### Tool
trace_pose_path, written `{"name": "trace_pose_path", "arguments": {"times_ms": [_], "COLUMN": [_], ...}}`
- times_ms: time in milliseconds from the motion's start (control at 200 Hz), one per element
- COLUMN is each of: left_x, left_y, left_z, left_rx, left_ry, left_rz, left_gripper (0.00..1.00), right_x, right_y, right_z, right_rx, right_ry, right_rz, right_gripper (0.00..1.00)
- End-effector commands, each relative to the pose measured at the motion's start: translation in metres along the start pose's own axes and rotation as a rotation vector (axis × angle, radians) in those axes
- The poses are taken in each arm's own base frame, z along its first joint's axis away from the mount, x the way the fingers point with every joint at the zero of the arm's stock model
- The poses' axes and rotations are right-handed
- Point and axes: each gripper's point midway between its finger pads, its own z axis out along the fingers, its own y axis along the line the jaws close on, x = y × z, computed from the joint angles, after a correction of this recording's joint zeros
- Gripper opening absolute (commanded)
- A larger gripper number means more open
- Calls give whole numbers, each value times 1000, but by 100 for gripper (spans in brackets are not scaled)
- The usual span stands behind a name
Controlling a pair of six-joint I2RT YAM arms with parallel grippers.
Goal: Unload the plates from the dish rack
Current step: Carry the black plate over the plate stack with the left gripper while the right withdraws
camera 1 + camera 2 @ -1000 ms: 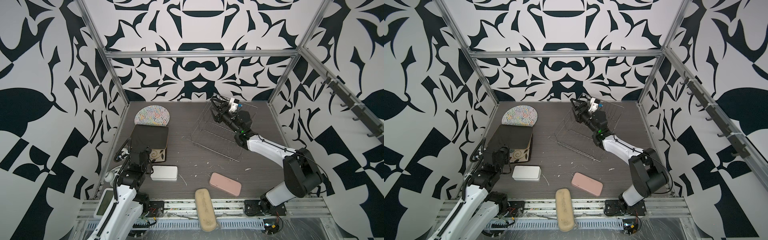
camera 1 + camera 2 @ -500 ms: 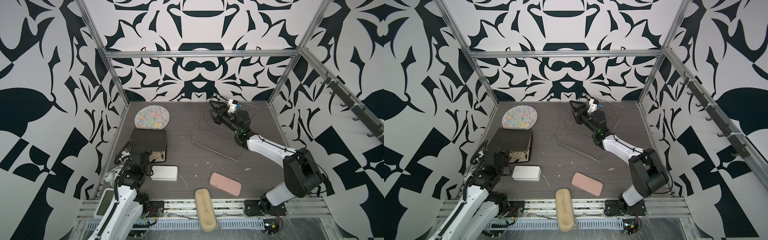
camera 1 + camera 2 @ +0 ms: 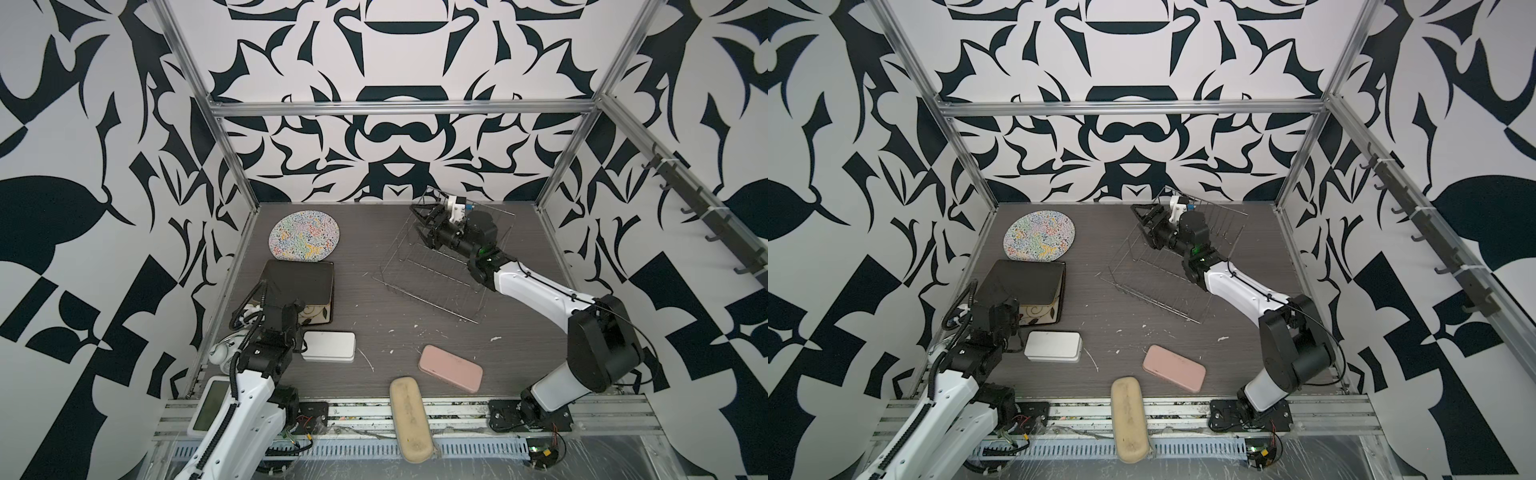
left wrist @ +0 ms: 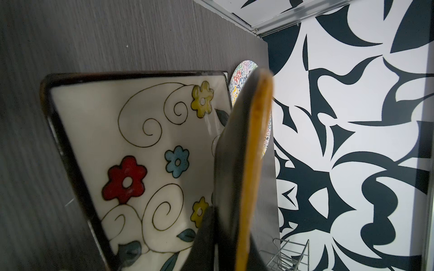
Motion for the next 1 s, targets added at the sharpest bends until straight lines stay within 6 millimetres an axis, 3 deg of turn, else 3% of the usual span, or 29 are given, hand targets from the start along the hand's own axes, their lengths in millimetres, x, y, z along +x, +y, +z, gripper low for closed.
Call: {"name": "trace_pose_path", "arguments": {"times_ms": [0, 180, 605, 995], "left_x": [-15, -16, -11, -12], "left_y": [-48, -46, -41, -33], "left_z": [-10, -9, -4, -1], "left_rx": [182, 179, 165, 142], "left_ry": [-57, -61, -48, -56], "left_rz": [-115, -117, -110, -115], "left_gripper": [0, 0, 0, 0], "right_x": [9, 24, 73, 82], "right_y": [6, 0, -38, -54], "right_z": [3, 5, -1, 4], "right_rx": [-10, 3, 124, 136], "right_ry": [70, 154, 289, 316], "right_rz": [-33, -43, -76, -55], "right_gripper": [79, 78, 78, 76]}}
